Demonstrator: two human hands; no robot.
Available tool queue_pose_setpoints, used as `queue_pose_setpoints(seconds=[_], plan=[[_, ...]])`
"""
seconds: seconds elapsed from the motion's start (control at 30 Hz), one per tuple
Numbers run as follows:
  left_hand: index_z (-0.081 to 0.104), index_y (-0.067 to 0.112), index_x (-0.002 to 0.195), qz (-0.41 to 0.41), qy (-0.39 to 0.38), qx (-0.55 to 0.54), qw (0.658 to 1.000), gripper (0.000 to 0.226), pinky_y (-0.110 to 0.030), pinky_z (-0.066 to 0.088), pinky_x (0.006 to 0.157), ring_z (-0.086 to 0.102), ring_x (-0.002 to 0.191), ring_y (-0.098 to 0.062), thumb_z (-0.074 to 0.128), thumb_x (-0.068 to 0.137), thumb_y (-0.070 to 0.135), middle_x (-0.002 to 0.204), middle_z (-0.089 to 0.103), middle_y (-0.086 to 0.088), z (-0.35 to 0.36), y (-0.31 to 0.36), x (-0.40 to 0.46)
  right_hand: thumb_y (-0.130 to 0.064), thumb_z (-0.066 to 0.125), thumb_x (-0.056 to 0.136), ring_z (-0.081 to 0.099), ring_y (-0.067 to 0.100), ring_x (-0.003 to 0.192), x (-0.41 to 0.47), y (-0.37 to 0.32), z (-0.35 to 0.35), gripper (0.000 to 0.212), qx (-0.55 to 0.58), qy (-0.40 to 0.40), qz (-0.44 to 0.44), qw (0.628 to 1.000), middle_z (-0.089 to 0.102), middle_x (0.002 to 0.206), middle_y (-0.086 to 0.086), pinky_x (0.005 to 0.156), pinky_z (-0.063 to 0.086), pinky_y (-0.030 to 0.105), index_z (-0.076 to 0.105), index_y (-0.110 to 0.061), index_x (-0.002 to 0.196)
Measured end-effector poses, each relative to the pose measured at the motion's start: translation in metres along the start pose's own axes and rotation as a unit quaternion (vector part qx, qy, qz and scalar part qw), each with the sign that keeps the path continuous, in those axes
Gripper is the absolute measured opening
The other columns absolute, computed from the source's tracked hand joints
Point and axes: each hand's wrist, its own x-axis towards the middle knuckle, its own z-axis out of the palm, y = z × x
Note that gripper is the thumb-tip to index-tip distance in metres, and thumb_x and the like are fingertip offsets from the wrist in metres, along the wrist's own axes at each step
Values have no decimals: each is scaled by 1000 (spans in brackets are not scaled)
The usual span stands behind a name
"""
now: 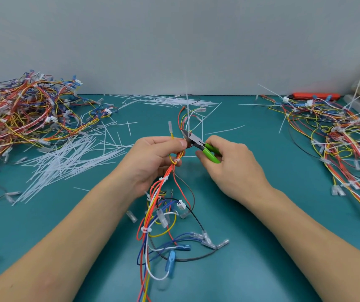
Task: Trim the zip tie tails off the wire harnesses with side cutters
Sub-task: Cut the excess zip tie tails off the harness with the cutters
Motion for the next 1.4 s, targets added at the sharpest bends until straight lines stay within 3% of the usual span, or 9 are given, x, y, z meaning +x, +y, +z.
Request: queue_pose_setpoints(seconds=[0.17,0.33,0.6,0.7,0.83,0.97,1.17,1.3,1.4], plan=[[84,19,87,7,-7,-6,1000,10,-21,45,53,61,57,-12,74,89,17,78,69,1,2,1,-2,-56,67,93,53,19,68,-4,1,4,29,66,8,8,998,53,65,-7,61,45,38,54,-31,87],[83,16,85,1,12,-8,1000,10,-24,44,56,61,58,-13,74,89,15,75,69,0,0,2,-3,-72,57,82,55,5,71,-4,-1,5,40,70,-18,-3,997,58,74,-13,67,47,35,58,-35,96],[83,15,88,0,12,1,1000,9,-24,45,57,62,58,-13,74,88,16,76,69,1,-1,0,-2,-63,62,88,55,8,70,-3,1,4,27,57,-15,-13,998,58,70,-11,66,48,36,57,-37,93],[84,16,92,3,-2,1,1000,10,-26,42,57,61,58,-13,74,89,17,77,68,1,1,1,-2,-57,62,93,52,16,64,-1,2,2,30,43,-20,1,999,55,67,-10,59,44,37,50,-32,84],[84,18,92,9,-9,4,1000,11,-23,44,55,62,58,-13,74,89,19,77,69,1,1,2,-3,-52,58,97,50,30,64,0,0,1,32,14,-7,8,1000,50,60,-2,58,48,40,44,-24,86],[84,20,88,5,2,14,1000,10,-24,45,57,62,58,-13,74,88,18,77,70,0,0,2,-4,-53,61,95,53,24,65,-4,0,5,29,18,-15,12,1000,52,61,-5,57,44,38,47,-29,86],[84,22,82,2,7,20,1000,12,-21,47,53,63,58,-13,75,88,17,75,70,0,2,2,-5,-59,61,92,57,13,88,-4,0,2,24,-1,-14,-7,1000,61,87,-16,86,44,42,55,-38,103],[83,22,81,0,15,29,999,10,-20,47,52,64,58,-13,77,87,18,75,70,-1,2,3,-5,-56,63,93,56,13,86,-4,0,1,23,11,-17,-12,1000,59,87,-16,89,47,45,57,-38,105],[84,21,81,0,16,25,1000,9,-19,47,51,64,58,-13,77,87,18,75,71,-1,2,4,-5,-55,64,94,55,15,81,-3,-1,1,22,17,-17,-16,1000,58,82,-13,82,48,43,57,-35,100]])
